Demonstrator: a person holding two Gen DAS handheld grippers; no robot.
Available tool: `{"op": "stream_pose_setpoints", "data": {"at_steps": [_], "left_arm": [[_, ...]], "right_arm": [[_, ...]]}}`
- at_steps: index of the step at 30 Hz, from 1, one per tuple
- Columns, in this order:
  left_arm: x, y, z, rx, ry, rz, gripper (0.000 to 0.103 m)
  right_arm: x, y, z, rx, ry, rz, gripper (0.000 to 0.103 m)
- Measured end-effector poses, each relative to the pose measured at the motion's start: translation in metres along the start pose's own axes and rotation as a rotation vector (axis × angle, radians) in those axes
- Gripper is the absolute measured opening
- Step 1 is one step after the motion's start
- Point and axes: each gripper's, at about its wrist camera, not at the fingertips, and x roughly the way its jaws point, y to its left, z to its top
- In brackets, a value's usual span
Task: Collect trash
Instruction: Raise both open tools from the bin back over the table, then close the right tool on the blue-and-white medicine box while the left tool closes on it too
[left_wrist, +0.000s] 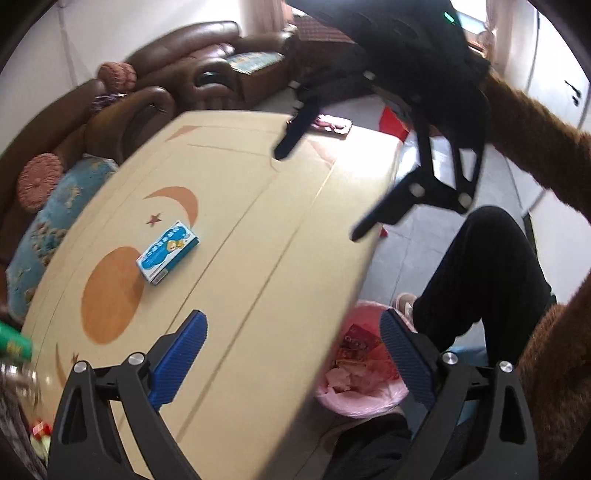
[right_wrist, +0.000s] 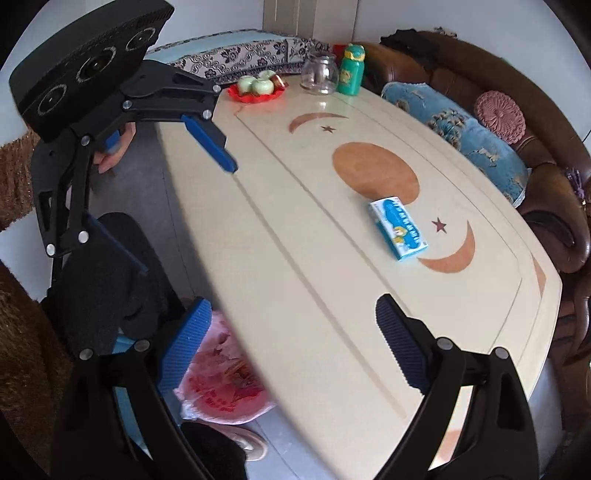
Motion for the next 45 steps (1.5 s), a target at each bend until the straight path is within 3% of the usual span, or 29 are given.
{"op": "stream_pose_setpoints", "data": {"at_steps": [4,9,13,20,29,35,45], "left_arm": [[0.029,0.038,0.008,0.053,0.014,-0.027,0.092],[0.074,0.101,0.019,0.004,0.043,-0.092,0.092],[0.110,0.145,0.022,-0.029,0.072,-0.098,0.092],[0.161,0.201,0.027,-0.026,0.133,-0.110,0.092],[0.206,0.218,0.034,0.080,0.215,-0.119,0.092],[0.215,0.228,0.034,0.082,0.224,-0.145,0.094],[0.226,0.241,0.023,0.048,0.244,-0.193,0.095]], "right_arm": [[0.027,-0.045,0.016,-0.002,0.022,0.014,0.089],[0.069,-0.094,0.028,0.011,0.053,0.040,0.089],[0.107,-0.129,0.032,0.025,0.071,0.046,0.089],[0.162,-0.164,0.033,0.000,0.125,0.071,0.089],[0.199,-0.169,0.037,-0.079,0.190,0.084,0.089],[0.206,-0.174,0.040,-0.069,0.198,0.149,0.089],[0.220,-0.172,0.033,-0.076,0.218,0.155,0.089]]}}
